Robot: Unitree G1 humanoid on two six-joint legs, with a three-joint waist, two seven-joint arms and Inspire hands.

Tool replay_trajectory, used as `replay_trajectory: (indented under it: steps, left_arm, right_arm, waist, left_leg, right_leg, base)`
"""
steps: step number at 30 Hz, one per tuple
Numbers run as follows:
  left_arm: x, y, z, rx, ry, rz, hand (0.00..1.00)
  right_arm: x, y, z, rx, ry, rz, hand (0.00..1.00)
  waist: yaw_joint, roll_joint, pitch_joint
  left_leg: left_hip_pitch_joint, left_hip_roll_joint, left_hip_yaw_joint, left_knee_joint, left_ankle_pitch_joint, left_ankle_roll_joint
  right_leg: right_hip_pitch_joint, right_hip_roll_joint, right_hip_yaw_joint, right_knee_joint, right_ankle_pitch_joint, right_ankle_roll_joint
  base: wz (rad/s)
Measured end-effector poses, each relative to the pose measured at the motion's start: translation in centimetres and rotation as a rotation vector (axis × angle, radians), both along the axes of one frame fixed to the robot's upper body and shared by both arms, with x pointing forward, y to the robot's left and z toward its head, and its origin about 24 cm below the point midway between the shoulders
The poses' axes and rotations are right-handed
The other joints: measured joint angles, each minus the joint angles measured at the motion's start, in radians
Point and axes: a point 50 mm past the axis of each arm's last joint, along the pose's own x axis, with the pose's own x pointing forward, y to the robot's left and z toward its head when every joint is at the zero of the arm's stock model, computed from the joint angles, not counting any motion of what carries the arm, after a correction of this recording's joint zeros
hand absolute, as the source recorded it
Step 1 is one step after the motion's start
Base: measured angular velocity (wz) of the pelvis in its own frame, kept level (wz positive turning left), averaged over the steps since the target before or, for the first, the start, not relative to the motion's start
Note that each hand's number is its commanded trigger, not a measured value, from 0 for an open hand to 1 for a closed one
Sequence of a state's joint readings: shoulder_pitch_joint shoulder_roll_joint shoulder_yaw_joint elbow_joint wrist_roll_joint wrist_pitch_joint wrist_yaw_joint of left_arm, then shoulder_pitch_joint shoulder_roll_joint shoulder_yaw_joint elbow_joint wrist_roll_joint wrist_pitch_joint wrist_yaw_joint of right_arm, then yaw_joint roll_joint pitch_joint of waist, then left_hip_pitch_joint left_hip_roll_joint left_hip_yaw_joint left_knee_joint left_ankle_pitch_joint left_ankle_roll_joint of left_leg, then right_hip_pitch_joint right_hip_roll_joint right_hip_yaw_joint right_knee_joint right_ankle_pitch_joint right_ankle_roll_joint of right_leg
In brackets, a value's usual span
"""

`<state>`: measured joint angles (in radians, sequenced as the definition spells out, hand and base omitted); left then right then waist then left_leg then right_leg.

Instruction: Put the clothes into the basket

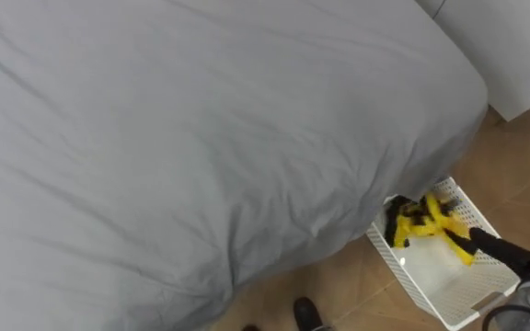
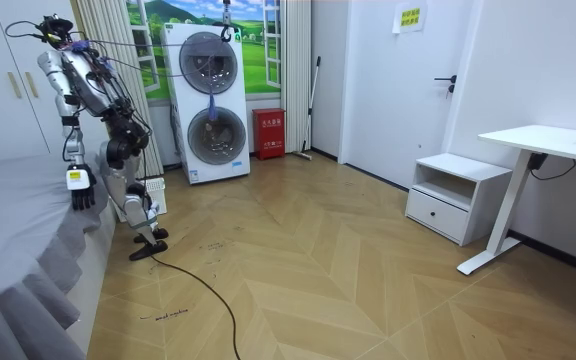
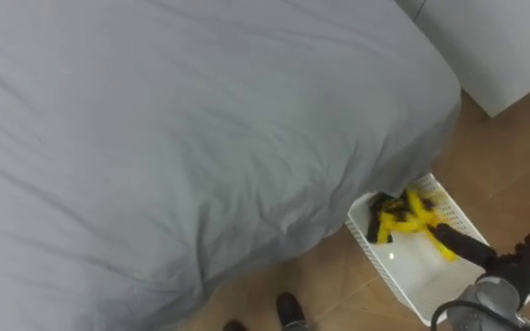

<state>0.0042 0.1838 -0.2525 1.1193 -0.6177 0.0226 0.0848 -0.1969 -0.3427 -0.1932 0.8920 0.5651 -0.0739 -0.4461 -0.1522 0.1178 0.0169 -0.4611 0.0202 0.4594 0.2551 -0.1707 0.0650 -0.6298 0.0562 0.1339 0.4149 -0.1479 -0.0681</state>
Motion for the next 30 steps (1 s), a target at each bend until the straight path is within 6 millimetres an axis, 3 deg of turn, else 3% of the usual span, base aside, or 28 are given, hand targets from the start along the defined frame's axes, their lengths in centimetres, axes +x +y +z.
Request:
replay_trajectory:
  steps: [21, 27, 30]
  left_arm:
    - [0.0, 0.2, 0.1, 0.008, -0.005, -0.017, 0.00]
    - [-0.4, 0.1, -0.1, 0.030, 0.014, -0.103, 0.00]
    - [-1.0, 0.1, -0.2, 0.052, 0.031, -0.162, 0.00]
  right_arm:
    - [0.1, -0.1, 0.2, -0.038, 0.004, 0.001, 0.00]
    - [-1.9, 0.5, -1.5, -0.036, 0.068, 0.066, 0.00]
    - [-4.0, 1.5, -3.7, 0.031, 0.140, 0.093, 0.00]
  waist:
    - [0.019, 0.010, -0.0006]
    - [0.022, 0.008, 0.0009]
    - [0.017, 0.003, 0.0024]
  left_leg:
    - [0.010, 0.002, -0.012, -0.004, 0.002, 0.002]
    - [0.074, 0.001, -0.032, -0.021, 0.002, 0.001]
    - [0.131, -0.001, -0.082, -0.044, 0.010, -0.011]
  right_leg:
    - [0.025, -0.004, -0.022, -0.017, 0.000, 0.001]
    - [0.106, -0.009, -0.055, -0.042, -0.011, -0.007]
    - [0.193, -0.013, -0.100, -0.093, -0.012, -0.012]
  base:
    - [0.01]
    - [0.16]
    - [0.42]
